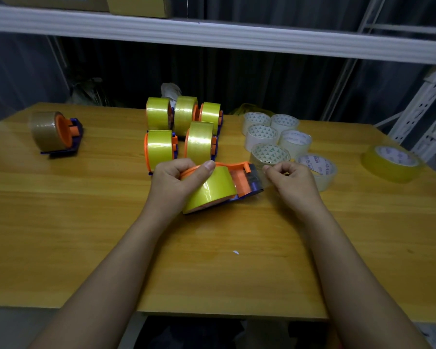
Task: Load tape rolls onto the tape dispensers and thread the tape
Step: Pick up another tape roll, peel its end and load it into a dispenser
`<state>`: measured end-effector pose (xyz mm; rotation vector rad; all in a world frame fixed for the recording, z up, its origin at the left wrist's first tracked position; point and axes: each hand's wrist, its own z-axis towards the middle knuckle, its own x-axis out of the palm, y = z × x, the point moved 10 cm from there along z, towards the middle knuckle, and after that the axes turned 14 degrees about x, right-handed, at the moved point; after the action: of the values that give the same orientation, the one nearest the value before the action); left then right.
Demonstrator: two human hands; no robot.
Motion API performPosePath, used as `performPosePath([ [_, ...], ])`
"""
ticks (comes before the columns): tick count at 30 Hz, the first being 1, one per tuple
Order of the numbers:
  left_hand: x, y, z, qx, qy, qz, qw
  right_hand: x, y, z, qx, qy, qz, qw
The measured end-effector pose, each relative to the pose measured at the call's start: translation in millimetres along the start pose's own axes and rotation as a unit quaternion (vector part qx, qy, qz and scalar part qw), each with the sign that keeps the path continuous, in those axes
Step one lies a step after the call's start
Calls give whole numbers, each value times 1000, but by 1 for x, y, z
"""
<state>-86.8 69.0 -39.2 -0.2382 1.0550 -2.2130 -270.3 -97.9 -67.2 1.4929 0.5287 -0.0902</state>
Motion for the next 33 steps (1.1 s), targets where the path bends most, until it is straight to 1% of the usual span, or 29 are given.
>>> performPosePath([
  [18, 1, 7, -3, -28, 6, -31, 999, -5, 9, -5, -38, -17, 13, 999],
  [23, 2, 8, -5, -37, 6, -41, 998, -4, 12, -8, -41, -11, 38, 998],
  [29, -2, 10, -3, -49, -15, -60, 997, -3, 13, -11, -44, -7, 17, 999],
  [33, -1, 9, -3, -48, -16, -64, 997, -4, 13, -11, -39, -11, 17, 999],
])
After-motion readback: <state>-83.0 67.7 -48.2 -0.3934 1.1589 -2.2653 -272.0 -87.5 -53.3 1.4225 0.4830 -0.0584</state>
